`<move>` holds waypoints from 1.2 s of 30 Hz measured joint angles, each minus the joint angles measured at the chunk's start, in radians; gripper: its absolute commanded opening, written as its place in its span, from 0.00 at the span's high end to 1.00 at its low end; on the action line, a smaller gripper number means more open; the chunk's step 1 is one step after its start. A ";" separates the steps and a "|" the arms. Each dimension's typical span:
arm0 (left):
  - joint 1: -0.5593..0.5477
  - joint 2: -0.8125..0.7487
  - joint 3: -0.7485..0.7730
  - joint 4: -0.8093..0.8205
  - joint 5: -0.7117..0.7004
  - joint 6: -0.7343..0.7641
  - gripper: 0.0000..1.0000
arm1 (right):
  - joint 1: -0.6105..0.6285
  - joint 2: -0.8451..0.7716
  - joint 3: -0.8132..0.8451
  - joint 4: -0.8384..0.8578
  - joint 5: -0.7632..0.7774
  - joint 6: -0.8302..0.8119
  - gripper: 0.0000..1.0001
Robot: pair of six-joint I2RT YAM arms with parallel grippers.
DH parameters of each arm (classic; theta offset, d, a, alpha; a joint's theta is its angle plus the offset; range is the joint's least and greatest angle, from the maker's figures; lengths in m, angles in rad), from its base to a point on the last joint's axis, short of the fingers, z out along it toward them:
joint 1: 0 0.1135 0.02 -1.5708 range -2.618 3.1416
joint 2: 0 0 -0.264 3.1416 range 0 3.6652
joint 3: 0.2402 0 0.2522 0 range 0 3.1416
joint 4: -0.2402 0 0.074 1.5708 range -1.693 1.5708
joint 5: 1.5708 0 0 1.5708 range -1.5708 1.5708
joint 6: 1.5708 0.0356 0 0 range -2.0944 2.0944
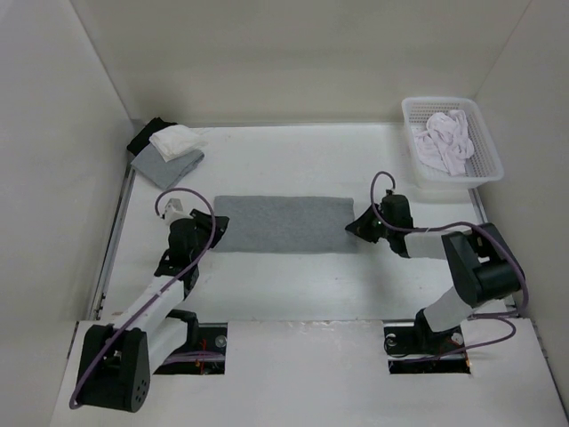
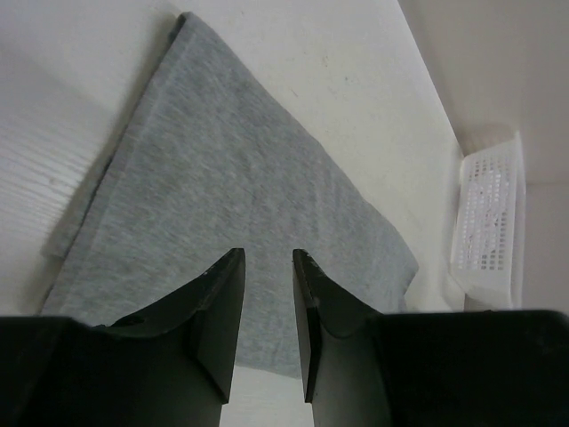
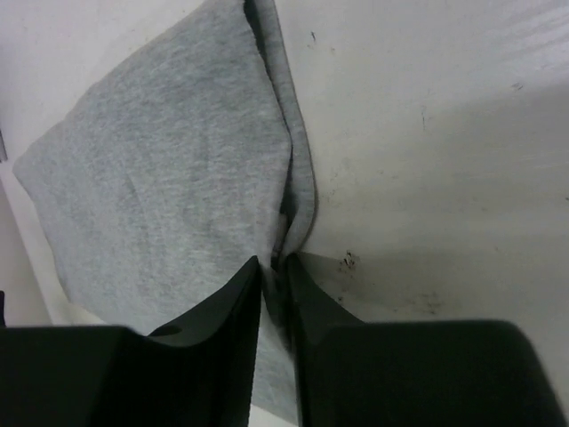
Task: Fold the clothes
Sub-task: Fold the tank top
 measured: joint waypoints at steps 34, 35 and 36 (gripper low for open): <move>-0.152 -0.150 -0.010 0.135 -0.013 -0.080 0.66 | 0.652 0.301 0.975 -0.711 0.526 -0.204 0.67; -0.130 -0.165 -0.014 0.123 -0.005 -0.082 0.66 | 0.668 0.357 1.028 -0.718 0.529 -0.198 0.62; -0.110 -0.178 -0.018 0.113 0.002 -0.084 0.66 | 0.683 0.397 1.063 -0.721 0.530 -0.194 0.58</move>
